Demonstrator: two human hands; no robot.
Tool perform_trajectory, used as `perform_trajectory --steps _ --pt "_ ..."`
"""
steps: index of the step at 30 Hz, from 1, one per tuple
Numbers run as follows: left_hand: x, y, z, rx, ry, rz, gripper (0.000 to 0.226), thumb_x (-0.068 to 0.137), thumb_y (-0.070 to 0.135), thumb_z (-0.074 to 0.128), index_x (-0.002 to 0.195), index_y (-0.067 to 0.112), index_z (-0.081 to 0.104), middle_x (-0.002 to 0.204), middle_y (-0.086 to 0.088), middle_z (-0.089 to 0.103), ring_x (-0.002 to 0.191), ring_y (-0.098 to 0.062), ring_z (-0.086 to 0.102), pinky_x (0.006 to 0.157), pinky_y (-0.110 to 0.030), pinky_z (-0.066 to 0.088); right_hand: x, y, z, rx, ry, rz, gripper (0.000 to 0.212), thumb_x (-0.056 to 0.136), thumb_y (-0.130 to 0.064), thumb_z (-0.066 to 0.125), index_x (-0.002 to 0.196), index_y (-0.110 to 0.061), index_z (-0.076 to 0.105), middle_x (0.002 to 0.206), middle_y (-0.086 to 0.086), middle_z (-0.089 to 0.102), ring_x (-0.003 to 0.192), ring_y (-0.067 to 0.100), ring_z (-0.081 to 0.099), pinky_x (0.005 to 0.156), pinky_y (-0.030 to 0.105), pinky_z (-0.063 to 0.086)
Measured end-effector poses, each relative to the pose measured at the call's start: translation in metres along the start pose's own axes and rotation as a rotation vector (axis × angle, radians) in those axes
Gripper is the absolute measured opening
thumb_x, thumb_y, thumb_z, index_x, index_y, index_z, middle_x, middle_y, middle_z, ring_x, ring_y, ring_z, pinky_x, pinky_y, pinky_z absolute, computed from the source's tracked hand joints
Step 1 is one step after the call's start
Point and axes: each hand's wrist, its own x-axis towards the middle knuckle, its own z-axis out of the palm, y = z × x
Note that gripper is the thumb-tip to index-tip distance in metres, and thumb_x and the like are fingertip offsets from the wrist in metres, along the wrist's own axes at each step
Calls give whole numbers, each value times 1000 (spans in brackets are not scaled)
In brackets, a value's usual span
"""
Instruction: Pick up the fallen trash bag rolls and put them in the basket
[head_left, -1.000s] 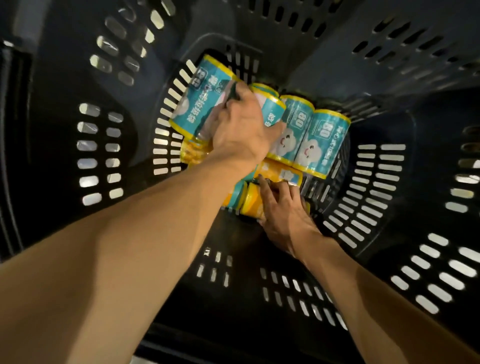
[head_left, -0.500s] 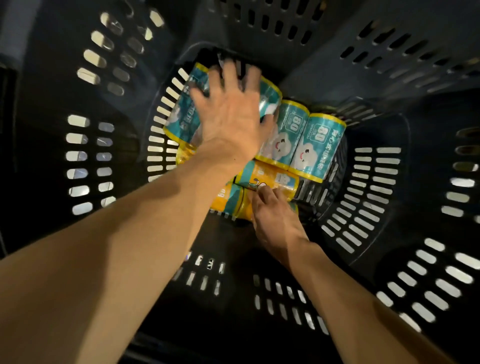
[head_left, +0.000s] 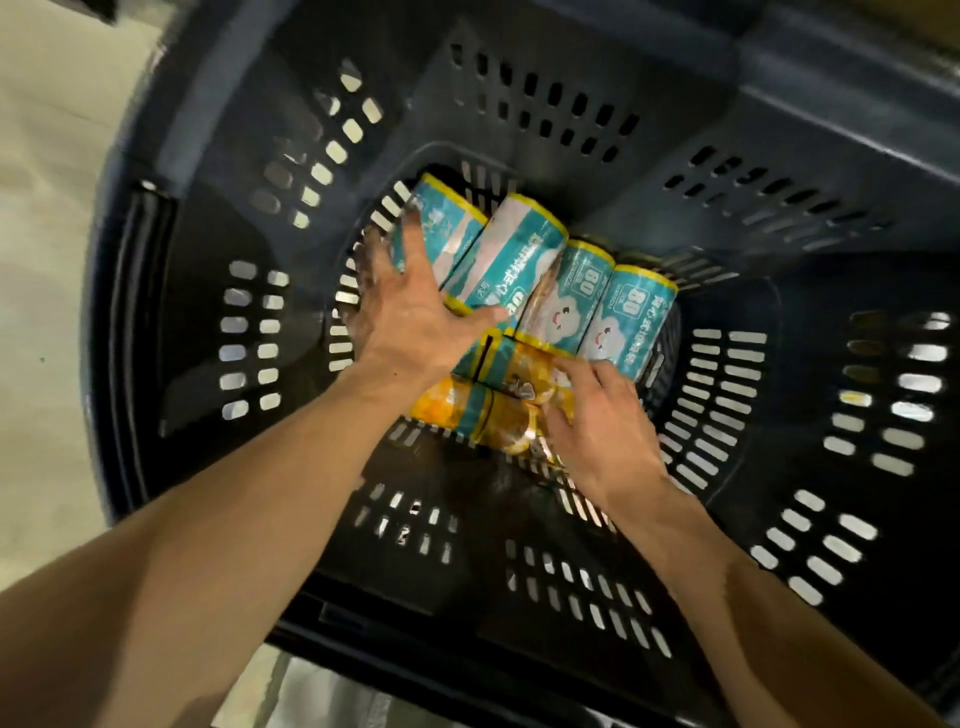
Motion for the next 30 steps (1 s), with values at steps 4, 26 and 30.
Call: perform_trajectory --steps 4,26,30 --pt "-2 -11 -10 -57 -55 -25 119 62 67 78 150 34 4 155 -16 20 138 -38 34 105 -60 38 17 -14 -15 266 72 131 55 97 -29 64 147 -20 44 139 8 54 130 27 52 108 43 44" --pt "19 -3 4 -516 95 -113 68 77 45 73 139 27 52 124 -5 60 121 -25 51 104 -42 44 107 -61 -8 761 120 424 80 75 -52 78 138 -36 32 132 -2 58 116 27 60 100 55 51" --pt "17 -13 -3 -485 62 -73 68 78 42 73 140 26 50 127 -2 60 123 -23 50 107 -41 42 105 -55 -9 715 110 412 89 56 -69 73 131 -36 38 123 -3 67 109 27 66 97 54 53"
